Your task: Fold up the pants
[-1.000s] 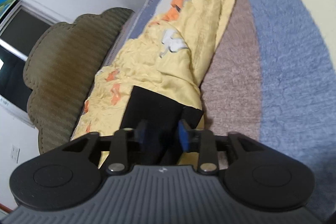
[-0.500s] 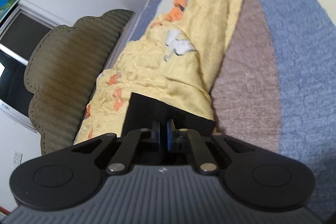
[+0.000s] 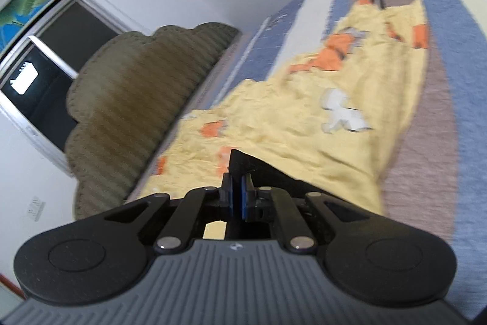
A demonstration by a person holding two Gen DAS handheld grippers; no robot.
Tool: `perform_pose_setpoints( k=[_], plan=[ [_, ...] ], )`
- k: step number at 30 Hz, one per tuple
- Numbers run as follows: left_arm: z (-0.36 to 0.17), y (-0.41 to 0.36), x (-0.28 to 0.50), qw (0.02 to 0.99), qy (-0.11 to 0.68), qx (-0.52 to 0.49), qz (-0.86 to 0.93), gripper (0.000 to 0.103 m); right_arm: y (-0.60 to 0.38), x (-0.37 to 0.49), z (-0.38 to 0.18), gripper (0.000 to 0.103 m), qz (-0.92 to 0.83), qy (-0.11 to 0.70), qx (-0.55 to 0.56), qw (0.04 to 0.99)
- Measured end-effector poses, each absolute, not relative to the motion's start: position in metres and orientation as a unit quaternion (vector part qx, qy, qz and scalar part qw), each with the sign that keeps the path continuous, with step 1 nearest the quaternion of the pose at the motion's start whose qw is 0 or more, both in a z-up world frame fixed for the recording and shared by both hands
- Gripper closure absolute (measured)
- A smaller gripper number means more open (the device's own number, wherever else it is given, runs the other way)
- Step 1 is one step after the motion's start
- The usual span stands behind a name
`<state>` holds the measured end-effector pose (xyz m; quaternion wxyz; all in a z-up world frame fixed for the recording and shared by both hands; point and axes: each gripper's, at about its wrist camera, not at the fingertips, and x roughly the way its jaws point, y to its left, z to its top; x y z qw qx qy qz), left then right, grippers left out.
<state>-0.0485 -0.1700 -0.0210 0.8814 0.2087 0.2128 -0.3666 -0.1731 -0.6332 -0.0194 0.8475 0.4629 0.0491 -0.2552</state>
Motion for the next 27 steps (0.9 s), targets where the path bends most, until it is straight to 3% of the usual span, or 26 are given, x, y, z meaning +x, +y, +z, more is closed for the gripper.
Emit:
perform_pose_setpoints(
  k=[3, 7, 10, 14, 19, 22, 24, 27],
  plan=[
    [-0.007, -0.164, -0.043, 0.891, 0.204, 0.182, -0.363, 0.093, -0.63, -0.162, 0.016, 0.096, -0.225, 0.016, 0.434, 0.872],
    [-0.017, -0.171, -0.05, 0.866, 0.221, 0.222, -0.39, 0.093, -0.623, -0.166, 0.041, 0.096, -0.206, -0.017, 0.403, 0.891],
    [-0.039, -0.179, -0.059, 0.841, 0.247, 0.252, -0.411, 0.093, -0.626, -0.179, 0.009, 0.096, -0.253, 0.032, 0.398, 0.881],
    [-0.061, -0.185, -0.069, 0.827, 0.252, 0.292, -0.409, 0.093, -0.64, -0.209, -0.075, 0.096, -0.302, 0.107, 0.481, 0.816],
    [-0.06, -0.185, -0.067, 0.824, 0.254, 0.293, -0.414, 0.093, -0.634, -0.227, -0.109, 0.096, -0.316, 0.115, 0.504, 0.795],
    [-0.062, -0.187, -0.071, 0.823, 0.251, 0.304, -0.409, 0.092, -0.631, -0.233, -0.106, 0.085, -0.323, 0.101, 0.509, 0.791],
    [-0.062, -0.189, -0.076, 0.822, 0.241, 0.319, -0.405, 0.092, -0.63, -0.241, -0.102, 0.063, -0.332, 0.084, 0.511, 0.789],
    [-0.057, -0.191, -0.083, 0.818, 0.231, 0.33, -0.411, 0.087, -0.634, -0.246, -0.102, 0.06, -0.341, 0.084, 0.515, 0.782]
  ],
)
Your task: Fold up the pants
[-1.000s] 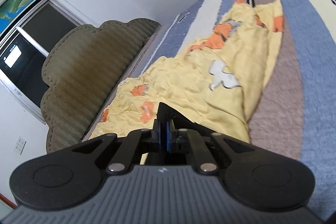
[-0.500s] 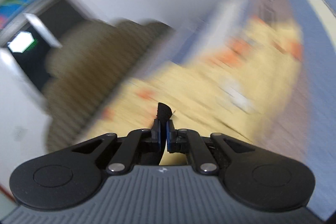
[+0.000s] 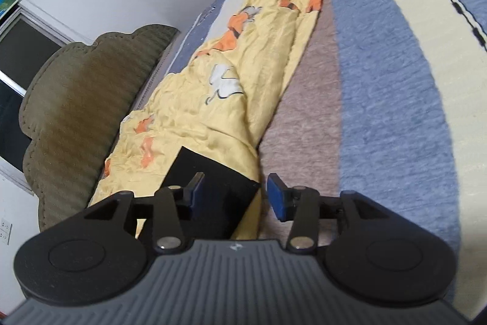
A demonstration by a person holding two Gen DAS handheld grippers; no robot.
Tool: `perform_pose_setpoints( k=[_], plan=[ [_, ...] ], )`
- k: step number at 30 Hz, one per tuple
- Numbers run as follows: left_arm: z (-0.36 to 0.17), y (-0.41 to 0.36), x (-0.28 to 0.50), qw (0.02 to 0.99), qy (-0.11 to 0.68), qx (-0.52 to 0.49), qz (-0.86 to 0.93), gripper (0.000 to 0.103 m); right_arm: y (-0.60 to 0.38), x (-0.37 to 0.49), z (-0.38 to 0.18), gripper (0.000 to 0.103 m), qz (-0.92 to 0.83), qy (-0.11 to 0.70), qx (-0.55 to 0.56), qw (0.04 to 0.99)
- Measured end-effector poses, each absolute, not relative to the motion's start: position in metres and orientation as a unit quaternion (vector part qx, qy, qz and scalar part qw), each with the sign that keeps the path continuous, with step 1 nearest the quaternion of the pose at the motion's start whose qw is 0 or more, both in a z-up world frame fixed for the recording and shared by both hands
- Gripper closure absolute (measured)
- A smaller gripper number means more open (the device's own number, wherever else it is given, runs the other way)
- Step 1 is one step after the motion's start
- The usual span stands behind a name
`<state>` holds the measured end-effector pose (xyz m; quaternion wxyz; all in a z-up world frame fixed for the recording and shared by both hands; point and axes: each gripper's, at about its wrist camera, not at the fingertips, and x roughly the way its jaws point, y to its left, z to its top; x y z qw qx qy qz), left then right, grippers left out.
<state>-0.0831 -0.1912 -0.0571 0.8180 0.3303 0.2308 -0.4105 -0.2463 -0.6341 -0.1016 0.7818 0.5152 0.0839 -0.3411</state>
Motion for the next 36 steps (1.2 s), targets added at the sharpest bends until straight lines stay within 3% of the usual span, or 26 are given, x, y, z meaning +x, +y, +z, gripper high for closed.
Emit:
perform_pose_setpoints(
  k=[4, 8, 18, 22, 25, 27, 28, 36],
  plan=[
    [-0.042, -0.187, -0.089, 0.816, 0.225, 0.3, -0.439, 0.069, -0.638, -0.243, -0.116, 0.061, -0.316, 0.075, 0.556, 0.765],
    [-0.03, -0.182, -0.095, 0.829, 0.193, 0.291, -0.436, 0.031, -0.638, -0.234, -0.12, 0.06, -0.303, 0.071, 0.569, 0.761],
    [-0.031, -0.18, -0.088, 0.842, 0.201, 0.286, -0.41, 0.03, -0.647, -0.232, -0.132, 0.06, -0.307, 0.052, 0.612, 0.727],
    [-0.031, -0.179, -0.086, 0.844, 0.204, 0.286, -0.406, 0.03, -0.645, -0.233, -0.137, 0.056, -0.307, 0.051, 0.617, 0.723],
    [-0.033, -0.178, -0.086, 0.845, 0.205, 0.288, -0.402, 0.03, -0.645, -0.23, -0.137, 0.061, -0.293, 0.035, 0.617, 0.73],
    [-0.034, -0.177, -0.085, 0.845, 0.21, 0.287, -0.399, 0.03, -0.644, -0.227, -0.13, 0.08, -0.314, 0.046, 0.593, 0.74],
    [-0.035, -0.177, -0.084, 0.846, 0.213, 0.285, -0.397, 0.03, -0.645, -0.226, -0.127, 0.083, -0.316, 0.05, 0.579, 0.75],
    [-0.036, -0.17, -0.069, 0.858, 0.233, 0.27, -0.37, 0.03, -0.635, -0.219, -0.101, 0.088, -0.31, 0.048, 0.524, 0.792]
  ],
)
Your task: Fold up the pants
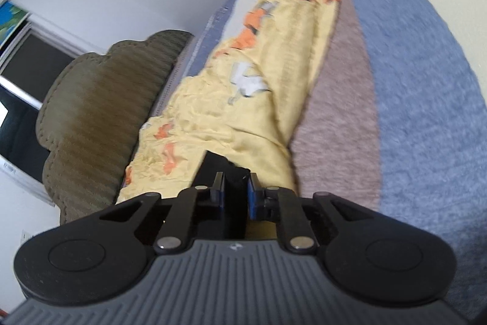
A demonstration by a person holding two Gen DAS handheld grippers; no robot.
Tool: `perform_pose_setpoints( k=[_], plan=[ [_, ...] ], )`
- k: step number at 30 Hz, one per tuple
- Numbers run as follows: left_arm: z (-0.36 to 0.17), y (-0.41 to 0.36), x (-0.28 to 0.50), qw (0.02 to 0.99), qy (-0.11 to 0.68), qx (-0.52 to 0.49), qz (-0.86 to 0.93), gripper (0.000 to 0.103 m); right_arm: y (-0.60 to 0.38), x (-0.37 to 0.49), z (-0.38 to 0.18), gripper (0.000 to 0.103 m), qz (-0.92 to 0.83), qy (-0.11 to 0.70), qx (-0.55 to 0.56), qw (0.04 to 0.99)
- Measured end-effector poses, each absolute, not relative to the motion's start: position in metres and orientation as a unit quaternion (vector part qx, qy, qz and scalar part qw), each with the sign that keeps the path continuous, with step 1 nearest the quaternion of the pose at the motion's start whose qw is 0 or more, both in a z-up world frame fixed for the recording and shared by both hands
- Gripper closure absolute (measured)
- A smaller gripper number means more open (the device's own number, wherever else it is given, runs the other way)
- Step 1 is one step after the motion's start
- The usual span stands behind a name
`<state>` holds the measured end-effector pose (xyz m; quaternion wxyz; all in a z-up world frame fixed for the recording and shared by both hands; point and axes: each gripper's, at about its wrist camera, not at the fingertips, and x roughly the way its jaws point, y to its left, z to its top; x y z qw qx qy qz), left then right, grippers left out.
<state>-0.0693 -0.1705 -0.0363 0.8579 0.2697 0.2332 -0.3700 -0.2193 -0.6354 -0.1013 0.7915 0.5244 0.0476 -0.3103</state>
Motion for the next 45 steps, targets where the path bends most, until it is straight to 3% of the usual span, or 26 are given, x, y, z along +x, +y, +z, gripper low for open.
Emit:
perform_pose_setpoints(
  k=[9, 14, 25, 29, 33, 45],
  plan=[
    [-0.04, -0.16, -0.046, 0.873, 0.268, 0.246, -0.325, 0.03, -0.595, -0.177, -0.045, 0.089, -0.271, 0.069, 0.405, 0.871],
    [-0.032, -0.165, -0.034, 0.874, 0.274, 0.217, -0.339, 0.03, -0.586, -0.167, -0.04, 0.089, -0.255, 0.062, 0.416, 0.871],
    [-0.024, -0.264, -0.01, 0.858, 0.268, 0.213, -0.383, 0.03, -0.567, -0.184, -0.019, 0.089, -0.208, 0.046, 0.411, 0.886],
    [-0.03, -0.311, 0.005, 0.86, 0.253, 0.249, -0.368, 0.013, -0.561, -0.182, -0.017, 0.089, -0.186, 0.048, 0.417, 0.888],
    [-0.059, -0.345, 0.017, 0.845, 0.27, 0.316, -0.337, 0.012, -0.554, -0.179, -0.015, 0.089, -0.171, 0.051, 0.418, 0.89],
    [-0.035, -0.259, 0.031, 0.896, 0.27, 0.219, -0.277, 0.012, -0.521, -0.165, -0.004, 0.089, -0.119, 0.059, 0.401, 0.906]
  ],
)
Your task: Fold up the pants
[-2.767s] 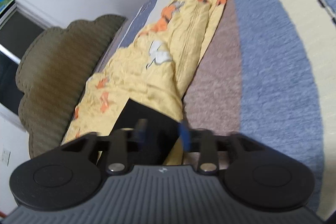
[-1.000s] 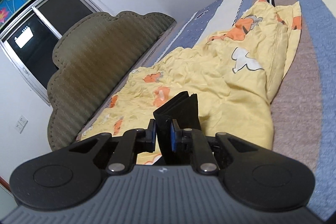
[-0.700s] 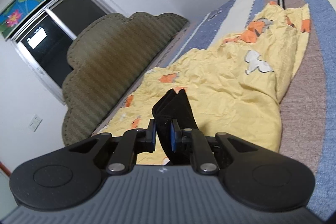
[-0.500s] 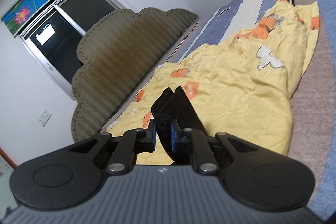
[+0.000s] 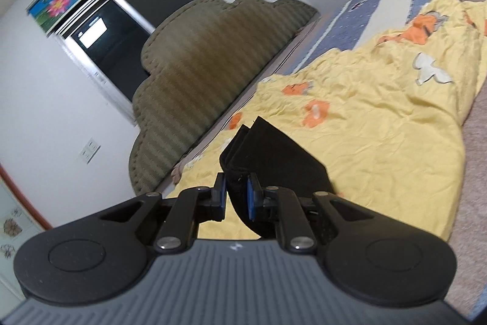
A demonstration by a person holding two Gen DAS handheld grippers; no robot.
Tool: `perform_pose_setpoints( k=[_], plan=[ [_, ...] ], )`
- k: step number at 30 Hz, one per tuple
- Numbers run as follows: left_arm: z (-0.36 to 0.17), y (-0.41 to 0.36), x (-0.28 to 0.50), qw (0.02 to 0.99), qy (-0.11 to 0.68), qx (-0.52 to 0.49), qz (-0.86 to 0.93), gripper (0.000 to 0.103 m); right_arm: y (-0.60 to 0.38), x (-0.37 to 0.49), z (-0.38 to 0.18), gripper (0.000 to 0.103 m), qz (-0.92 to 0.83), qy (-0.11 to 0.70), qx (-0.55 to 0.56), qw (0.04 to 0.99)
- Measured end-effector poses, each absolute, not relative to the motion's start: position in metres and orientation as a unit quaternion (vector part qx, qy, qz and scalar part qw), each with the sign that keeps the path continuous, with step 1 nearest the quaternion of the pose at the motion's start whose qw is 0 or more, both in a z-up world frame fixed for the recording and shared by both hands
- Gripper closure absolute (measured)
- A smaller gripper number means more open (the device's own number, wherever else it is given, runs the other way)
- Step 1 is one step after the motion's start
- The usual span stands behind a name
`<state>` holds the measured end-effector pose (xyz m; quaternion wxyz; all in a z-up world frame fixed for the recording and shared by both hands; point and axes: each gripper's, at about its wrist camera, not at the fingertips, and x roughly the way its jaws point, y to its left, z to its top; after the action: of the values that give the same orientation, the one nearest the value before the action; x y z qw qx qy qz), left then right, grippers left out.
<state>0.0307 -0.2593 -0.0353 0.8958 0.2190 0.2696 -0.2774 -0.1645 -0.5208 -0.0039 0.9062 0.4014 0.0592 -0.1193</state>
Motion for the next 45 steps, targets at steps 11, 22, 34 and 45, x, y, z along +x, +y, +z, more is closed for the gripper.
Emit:
perform_pose_setpoints(
  k=[11, 22, 34, 45],
  plan=[
    [-0.028, -0.184, 0.033, 0.928, 0.267, 0.196, -0.168, 0.012, -0.435, -0.121, -0.04, 0.089, -0.006, 0.144, 0.403, 0.904],
    [-0.034, -0.155, 0.036, 0.928, 0.288, 0.181, -0.153, 0.012, -0.376, -0.099, -0.082, 0.089, 0.029, 0.227, 0.397, 0.889],
    [-0.035, -0.159, 0.035, 0.925, 0.292, 0.181, -0.161, 0.012, -0.358, -0.092, -0.071, 0.089, 0.044, 0.247, 0.334, 0.909],
    [-0.03, -0.175, 0.029, 0.922, 0.284, 0.18, -0.189, 0.012, -0.393, -0.123, -0.039, 0.075, 0.019, 0.218, 0.274, 0.936]
  ],
)
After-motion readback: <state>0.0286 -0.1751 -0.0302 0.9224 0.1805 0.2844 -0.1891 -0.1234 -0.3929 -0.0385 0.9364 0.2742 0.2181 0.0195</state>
